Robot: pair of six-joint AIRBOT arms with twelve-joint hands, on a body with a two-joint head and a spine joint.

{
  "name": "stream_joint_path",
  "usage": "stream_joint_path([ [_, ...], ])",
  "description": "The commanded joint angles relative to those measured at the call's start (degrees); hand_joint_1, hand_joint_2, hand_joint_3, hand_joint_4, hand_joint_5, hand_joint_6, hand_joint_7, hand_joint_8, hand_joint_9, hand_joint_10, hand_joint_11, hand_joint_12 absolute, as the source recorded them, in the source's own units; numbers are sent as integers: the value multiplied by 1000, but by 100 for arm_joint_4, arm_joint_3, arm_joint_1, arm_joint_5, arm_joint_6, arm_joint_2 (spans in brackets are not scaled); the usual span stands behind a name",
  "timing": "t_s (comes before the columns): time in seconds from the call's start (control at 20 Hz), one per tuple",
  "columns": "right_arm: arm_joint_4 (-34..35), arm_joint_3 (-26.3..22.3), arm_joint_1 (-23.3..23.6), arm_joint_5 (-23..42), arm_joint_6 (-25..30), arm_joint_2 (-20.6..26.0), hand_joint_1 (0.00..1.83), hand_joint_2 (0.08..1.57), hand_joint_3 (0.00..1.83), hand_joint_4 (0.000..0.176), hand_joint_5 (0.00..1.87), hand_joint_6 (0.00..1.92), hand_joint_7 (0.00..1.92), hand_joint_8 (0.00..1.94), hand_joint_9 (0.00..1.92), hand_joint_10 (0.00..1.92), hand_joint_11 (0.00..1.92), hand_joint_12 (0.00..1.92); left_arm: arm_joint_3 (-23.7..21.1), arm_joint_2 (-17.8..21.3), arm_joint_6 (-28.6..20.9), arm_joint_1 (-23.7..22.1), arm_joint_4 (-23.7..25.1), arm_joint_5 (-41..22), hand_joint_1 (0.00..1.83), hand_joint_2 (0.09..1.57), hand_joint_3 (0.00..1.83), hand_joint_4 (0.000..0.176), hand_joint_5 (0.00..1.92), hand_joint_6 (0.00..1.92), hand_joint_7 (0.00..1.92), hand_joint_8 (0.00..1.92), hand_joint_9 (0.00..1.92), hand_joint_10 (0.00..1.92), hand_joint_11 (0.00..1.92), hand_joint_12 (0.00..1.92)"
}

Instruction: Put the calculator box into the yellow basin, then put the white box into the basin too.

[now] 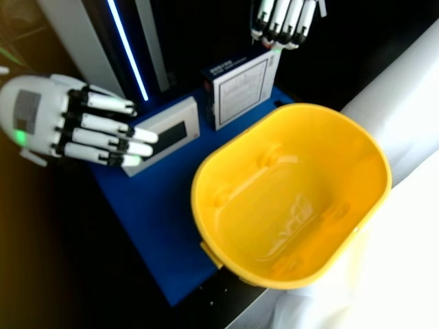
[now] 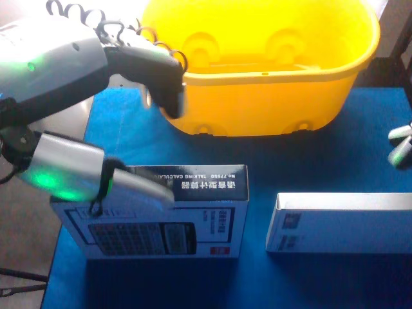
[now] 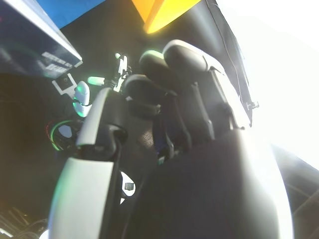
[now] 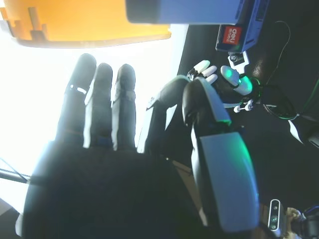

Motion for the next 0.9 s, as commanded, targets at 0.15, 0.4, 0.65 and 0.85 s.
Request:
stream_joint_path([
  [0.15,-154,24,-12,-697,57,-30,700,839,0,0,655,0,667,0,682,3,380,635,4,-17,-6,-55,-144,-590,665,777,0,0,519,2,493,27,247,624,1,1488],
  [0.4,-37,64,-14,-696,29,-81,668,798,0,0,504,0,507,0,508,0,210,648,12,-56,1,-45,-142,-361,686,770,0,0,400,0,345,0,187,418,0,1412],
  [0.65,238,253,-31,-261,-56,-321,728,751,2,0,468,3,481,11,457,14,0,1154,259,-382,61,351,-482,-77,698,794,5,0,420,2,437,17,295,429,0,1469],
  [0.85,352,404,33,51,-57,-598,678,793,9,0,483,8,525,23,551,68,30,1418,494,-697,66,665,-764,157,669,817,9,0,431,6,456,14,280,401,0,1465],
])
